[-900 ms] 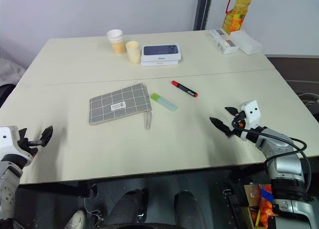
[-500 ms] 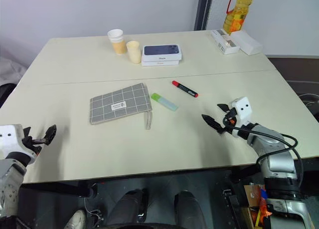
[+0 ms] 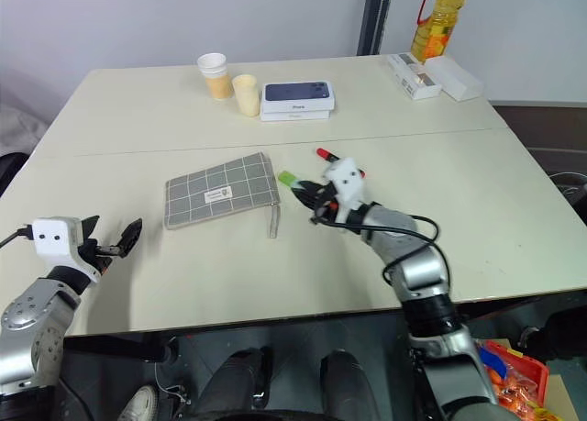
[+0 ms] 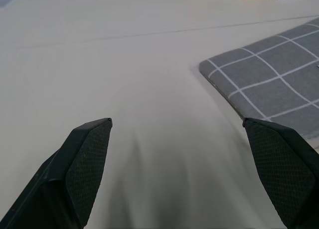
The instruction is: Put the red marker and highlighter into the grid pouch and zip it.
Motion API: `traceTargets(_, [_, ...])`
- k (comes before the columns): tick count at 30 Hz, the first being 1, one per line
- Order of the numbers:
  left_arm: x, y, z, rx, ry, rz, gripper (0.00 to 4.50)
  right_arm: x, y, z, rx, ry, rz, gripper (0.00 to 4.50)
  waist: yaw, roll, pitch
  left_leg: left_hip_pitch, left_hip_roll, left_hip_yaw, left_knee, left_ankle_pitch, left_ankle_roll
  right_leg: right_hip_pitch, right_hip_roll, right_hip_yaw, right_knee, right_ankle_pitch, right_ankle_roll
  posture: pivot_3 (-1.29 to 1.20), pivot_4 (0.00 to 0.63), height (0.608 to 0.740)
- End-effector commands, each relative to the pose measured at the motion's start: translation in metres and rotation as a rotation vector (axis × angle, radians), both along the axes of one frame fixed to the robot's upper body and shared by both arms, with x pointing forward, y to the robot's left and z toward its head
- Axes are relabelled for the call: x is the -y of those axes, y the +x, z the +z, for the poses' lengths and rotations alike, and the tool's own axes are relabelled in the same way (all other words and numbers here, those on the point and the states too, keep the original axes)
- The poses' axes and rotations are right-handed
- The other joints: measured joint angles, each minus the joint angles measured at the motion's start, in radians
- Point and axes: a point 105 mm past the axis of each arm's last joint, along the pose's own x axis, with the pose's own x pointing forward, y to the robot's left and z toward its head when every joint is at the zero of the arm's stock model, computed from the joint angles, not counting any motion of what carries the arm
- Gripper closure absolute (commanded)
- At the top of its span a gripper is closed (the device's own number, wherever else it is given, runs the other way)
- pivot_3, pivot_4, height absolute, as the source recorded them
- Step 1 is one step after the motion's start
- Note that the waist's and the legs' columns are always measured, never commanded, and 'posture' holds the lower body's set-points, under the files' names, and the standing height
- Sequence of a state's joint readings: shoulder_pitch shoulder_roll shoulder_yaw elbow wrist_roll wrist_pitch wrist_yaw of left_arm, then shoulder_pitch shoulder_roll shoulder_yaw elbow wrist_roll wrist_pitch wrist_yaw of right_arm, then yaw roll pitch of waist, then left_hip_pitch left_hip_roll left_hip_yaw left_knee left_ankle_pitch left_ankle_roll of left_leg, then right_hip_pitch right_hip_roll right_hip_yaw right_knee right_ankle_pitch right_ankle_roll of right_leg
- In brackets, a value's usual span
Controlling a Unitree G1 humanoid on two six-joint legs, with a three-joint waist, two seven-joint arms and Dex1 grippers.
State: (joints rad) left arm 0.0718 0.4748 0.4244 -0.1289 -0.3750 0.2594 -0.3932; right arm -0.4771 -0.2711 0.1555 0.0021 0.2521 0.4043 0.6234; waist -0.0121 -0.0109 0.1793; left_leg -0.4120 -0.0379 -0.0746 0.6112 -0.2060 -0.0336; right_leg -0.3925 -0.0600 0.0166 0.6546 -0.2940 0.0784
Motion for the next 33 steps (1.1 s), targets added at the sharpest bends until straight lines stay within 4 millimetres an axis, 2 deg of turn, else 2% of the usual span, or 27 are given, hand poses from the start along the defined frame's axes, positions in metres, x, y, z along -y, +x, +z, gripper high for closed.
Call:
traceTargets(1, [-0.002,0.001,0.012,0.037,0.053,-0.016,0.0,-0.021,0.011,0.002,0.036,-0.043,-0.03,4.47,-0.001,0.0,0.0,0.0,0.0,0.0,0.0,0.0,0.0,0.0,0.0,0.0,0.0,0.0,0.0,0.0,0.15,0.74])
traceTargets(4, [-0.004,-0.001,0.009,0.018,0.094,-0.033,0.0,-0.05,0.025,-0.006,0.035,-0.124,-0.067,4.47,-0.006,0.0,0.0,0.0,0.0,0.0,0.0,0.0,0.0,-0.001,0.0,0.0,0.0,0.001,0.002,0.0,0.15,0.74])
traceTargets(7, [-0.006,-0.003,0.007,0.003,0.119,-0.039,0.0,-0.067,0.037,-0.014,-0.006,-0.18,-0.111,4.47,-0.008,0.0,0.0,0.0,0.0,0.0,-0.002,0.0,0.0,-0.002,0.001,0.0,0.001,0.002,0.001,0.0,0.15,0.74])
traceTargets(11, [-0.009,-0.007,0.005,-0.014,0.153,-0.046,0.0,-0.07,0.049,-0.028,-0.122,-0.214,-0.182,4.47,-0.005,0.0,0.0,0.0,0.0,0.0,-0.003,0.0,-0.001,-0.003,0.001,0.0,0.002,0.002,0.002,0.0,0.15,0.74])
traceTargets(14, [-0.014,-0.012,0.002,-0.041,0.213,-0.058,0.0,-0.071,0.049,-0.036,-0.207,-0.181,-0.181,4.47,-0.004,0.0,0.0,0.0,-0.001,0.0,-0.004,0.0,-0.001,-0.004,0.0,0.0,0.001,0.002,0.002,0.0,0.15,0.74])
traceTargets(18, [-0.022,-0.014,0.0,-0.065,0.373,-0.106,0.0,-0.073,0.046,-0.038,-0.233,-0.158,-0.165,4.47,-0.006,0.0,-0.001,0.001,-0.001,0.0,-0.004,0.0,-0.001,-0.004,0.0,0.0,0.002,0.001,0.0,0.0,0.15,0.74])
traceTargets(21, [-0.022,-0.007,0.0,-0.054,0.536,-0.185,0.0,-0.075,0.045,-0.037,-0.219,-0.162,-0.147,4.47,-0.005,0.0,-0.001,0.001,-0.001,-0.001,-0.005,0.0,-0.001,-0.007,0.0,0.0,0.002,0.001,-0.001,0.0,0.15,0.74])
traceTargets(26, [0.006,0.029,0.003,0.061,0.826,-0.426,0.0,-0.08,0.04,-0.037,-0.203,-0.169,-0.122,4.47,-0.002,-0.001,-0.002,0.001,-0.001,-0.001,-0.005,0.0,-0.001,-0.007,0.0,-0.001,0.001,0.001,-0.002,0.0,0.15,0.74])
traceTargets(31, [0.02,0.051,0.001,0.132,0.949,-0.543,0.0,-0.08,0.037,-0.037,-0.196,-0.172,-0.119,4.47,-0.01,-0.002,-0.002,0.0,-0.001,0.001,-0.007,0.0,-0.001,-0.01,0.0,0.001,0.002,0.003,0.001,0.0,0.15,0.74])
traceTargets(33, [0.031,0.059,0.001,0.172,0.994,-0.601,0.0,-0.079,0.036,-0.038,-0.192,-0.174,-0.125,4.47,-0.007,-0.002,-0.002,0.0,-0.001,0.002,-0.009,0.001,-0.001,-0.01,-0.001,0.002,0.004,0.003,0.002,0.0,0.15,0.74])
